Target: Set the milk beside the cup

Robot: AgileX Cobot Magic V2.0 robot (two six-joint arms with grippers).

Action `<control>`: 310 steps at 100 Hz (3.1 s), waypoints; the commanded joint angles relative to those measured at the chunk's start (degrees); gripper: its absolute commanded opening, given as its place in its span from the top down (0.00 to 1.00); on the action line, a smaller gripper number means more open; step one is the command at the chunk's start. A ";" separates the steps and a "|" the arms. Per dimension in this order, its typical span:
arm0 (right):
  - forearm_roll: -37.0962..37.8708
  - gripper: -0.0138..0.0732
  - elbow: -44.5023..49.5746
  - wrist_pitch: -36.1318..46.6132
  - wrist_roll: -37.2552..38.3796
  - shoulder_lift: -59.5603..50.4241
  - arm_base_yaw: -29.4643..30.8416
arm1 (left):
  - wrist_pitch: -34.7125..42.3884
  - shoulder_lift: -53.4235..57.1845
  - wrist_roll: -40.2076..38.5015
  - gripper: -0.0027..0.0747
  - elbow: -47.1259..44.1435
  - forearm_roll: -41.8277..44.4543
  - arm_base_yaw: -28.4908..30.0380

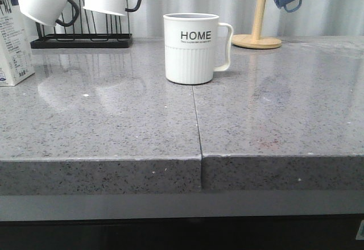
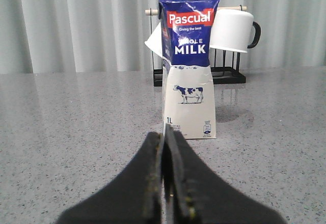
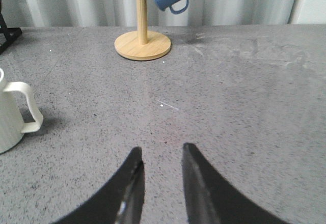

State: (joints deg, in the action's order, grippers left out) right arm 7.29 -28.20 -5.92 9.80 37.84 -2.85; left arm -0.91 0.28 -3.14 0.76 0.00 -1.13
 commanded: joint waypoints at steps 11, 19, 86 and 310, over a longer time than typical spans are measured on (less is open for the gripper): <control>3.08 0.63 -0.20 -2.97 1.68 -9.69 0.44 | 4.42 1.81 -0.05 0.99 1.39 0.00 -0.13; 3.71 0.63 1.25 -4.38 1.77 -13.16 1.02 | 4.42 1.81 -0.05 0.99 1.39 0.00 -0.13; 3.71 0.90 7.12 -2.95 4.58 -20.79 8.28 | 4.42 1.81 -0.05 0.99 1.39 0.00 -0.13; 3.71 0.98 7.12 -2.88 4.58 -20.79 8.05 | -19.49 -35.92 2.78 0.03 36.93 -3.28 -0.13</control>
State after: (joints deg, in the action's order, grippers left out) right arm 10.14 -19.56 -13.71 14.33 16.64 5.02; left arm -25.67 -35.17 -0.72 35.94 -2.90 -1.13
